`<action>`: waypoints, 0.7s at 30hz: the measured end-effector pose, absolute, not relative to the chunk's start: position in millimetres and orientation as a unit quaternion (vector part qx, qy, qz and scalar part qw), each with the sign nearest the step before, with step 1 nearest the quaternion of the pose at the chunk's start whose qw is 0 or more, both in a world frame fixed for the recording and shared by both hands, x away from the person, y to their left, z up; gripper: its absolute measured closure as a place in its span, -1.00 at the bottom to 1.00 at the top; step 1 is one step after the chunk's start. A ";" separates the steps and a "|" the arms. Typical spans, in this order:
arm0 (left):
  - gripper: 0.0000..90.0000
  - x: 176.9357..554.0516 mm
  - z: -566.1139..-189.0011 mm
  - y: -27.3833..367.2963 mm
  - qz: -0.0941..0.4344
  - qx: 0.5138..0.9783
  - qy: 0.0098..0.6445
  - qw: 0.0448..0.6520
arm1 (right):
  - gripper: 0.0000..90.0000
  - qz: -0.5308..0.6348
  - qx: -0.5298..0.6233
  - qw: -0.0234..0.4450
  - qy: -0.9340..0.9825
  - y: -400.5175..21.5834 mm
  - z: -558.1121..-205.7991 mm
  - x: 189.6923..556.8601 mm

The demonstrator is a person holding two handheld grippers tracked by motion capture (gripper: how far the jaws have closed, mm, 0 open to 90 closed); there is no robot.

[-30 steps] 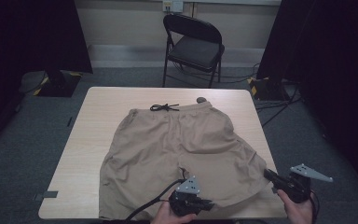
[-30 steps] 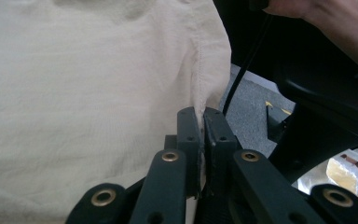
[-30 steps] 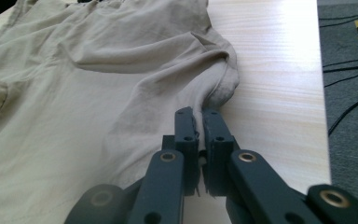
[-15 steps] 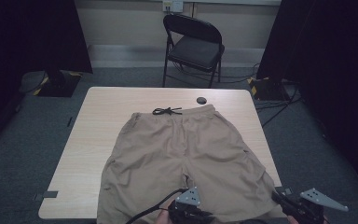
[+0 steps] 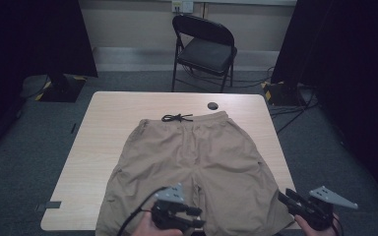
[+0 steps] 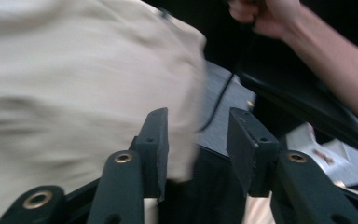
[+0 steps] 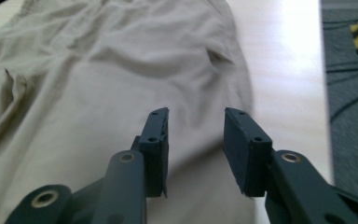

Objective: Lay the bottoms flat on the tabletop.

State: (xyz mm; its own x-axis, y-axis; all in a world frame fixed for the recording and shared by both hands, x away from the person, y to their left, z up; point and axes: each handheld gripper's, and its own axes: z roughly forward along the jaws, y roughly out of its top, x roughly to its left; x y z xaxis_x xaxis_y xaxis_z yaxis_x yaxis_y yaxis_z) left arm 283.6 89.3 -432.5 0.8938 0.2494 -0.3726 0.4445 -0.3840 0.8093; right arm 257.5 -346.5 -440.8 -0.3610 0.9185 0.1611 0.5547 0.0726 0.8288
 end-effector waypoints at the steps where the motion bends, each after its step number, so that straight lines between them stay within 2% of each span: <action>1: 0.30 291.3 -427.8 101.2 -0.083 0.823 0.221 0.516 | 0.32 0.438 0.515 0.201 0.709 -336.4 -440.6 272.7; 2: 0.30 299.4 -423.4 114.2 -0.069 0.820 0.232 0.519 | 0.32 0.438 0.515 0.201 0.709 -336.4 -440.6 272.7; 5: 0.39 339.2 -416.4 165.5 -0.025 0.809 0.283 0.514 | 0.29 0.442 0.495 0.178 0.726 -312.7 -446.0 308.5; 7: 0.44 351.3 -418.3 178.0 -0.020 0.806 0.298 0.512 | 0.29 0.441 0.492 0.176 0.729 -306.2 -448.0 318.2; 9: 0.48 384.2 -430.9 210.0 0.019 0.805 0.338 0.487 | 0.26 0.431 0.480 0.164 0.746 -284.0 -455.2 348.0; 11: 0.48 399.6 -442.4 224.1 0.026 0.803 0.363 0.472 | 0.23 0.421 0.477 0.161 0.755 -271.2 -461.6 366.9; 15: 0.38 409.3 -455.3 236.3 0.029 0.808 0.382 0.447 | 0.11 0.404 0.478 0.158 0.764 -257.8 -471.3 389.7; 16: 0.36 411.7 -466.1 243.1 0.034 0.812 0.394 0.428 | 0.03 0.393 0.486 0.156 0.765 -253.3 -477.5 400.0; 21: 0.32 402.2 -478.8 250.4 0.043 0.816 0.399 0.416 | -0.08 0.373 0.495 0.155 0.769 -250.1 -487.5 407.6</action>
State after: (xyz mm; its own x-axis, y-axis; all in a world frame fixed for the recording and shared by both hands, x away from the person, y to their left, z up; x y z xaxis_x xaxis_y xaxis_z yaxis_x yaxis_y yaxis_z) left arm 402.2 250.4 -478.8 0.6775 0.6870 -0.2627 0.6157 -0.3342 0.7136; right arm 407.6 -250.1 -487.5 -0.4618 0.8773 0.1309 0.6458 0.2314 0.7276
